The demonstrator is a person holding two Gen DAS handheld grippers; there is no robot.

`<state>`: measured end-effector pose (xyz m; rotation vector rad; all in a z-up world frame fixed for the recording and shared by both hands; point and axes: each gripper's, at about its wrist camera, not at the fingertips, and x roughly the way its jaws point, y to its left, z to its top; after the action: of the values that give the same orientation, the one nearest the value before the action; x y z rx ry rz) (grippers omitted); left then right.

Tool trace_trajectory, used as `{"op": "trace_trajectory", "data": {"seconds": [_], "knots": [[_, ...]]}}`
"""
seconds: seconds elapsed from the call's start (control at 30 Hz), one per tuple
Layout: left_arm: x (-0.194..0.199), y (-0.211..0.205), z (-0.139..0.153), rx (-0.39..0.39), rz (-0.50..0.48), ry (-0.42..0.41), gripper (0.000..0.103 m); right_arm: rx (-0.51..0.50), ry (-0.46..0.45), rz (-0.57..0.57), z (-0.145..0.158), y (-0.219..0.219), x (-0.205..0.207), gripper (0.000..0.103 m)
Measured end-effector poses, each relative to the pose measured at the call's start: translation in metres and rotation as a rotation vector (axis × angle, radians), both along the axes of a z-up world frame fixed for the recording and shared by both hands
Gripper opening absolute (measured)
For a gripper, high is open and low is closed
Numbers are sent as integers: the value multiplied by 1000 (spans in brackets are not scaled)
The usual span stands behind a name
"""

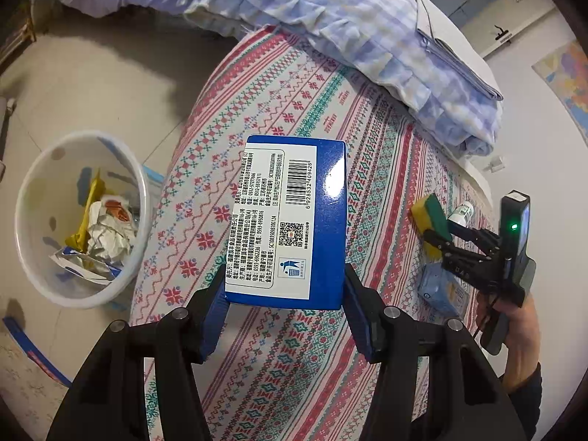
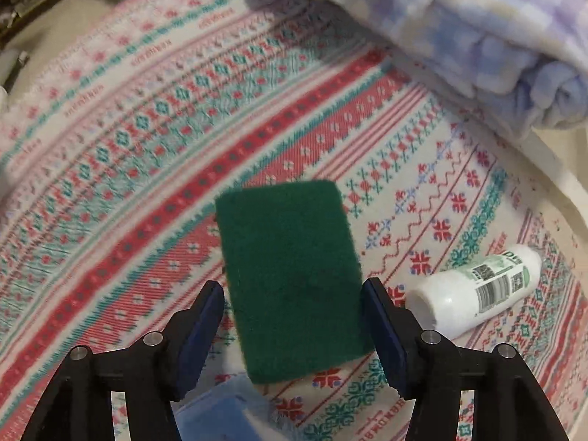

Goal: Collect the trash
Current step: 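Grasp the blue medicine box with the left tool while the right tool grasps the green sponge, then carry medicine box and sponge to the wastebasket and open both tools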

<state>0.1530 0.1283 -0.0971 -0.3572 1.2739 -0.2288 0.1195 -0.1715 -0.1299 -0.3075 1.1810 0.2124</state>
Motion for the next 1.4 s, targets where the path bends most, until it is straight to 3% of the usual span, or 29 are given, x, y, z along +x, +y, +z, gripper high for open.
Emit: {"op": "trace_trajectory", "data": {"seconds": [0.3, 0.47, 0.67, 0.93, 1.4], "knots": [[-4, 19, 6, -31, 25, -18, 60, 145, -85, -6, 41, 19, -11, 54], [-5, 48, 6, -57, 97, -19, 60, 183, -105, -2, 53, 39, -27, 54], [-7, 101, 7, -142, 218, -14, 60, 246, -120, 24, 66, 59, -37, 54], [-12, 161, -12, -121, 372, 31, 60, 284, -99, 80, 70, 95, -51, 55], [7, 201, -52, -4, 424, 100, 61, 369, -42, 137, 61, 163, -55, 56]]}}
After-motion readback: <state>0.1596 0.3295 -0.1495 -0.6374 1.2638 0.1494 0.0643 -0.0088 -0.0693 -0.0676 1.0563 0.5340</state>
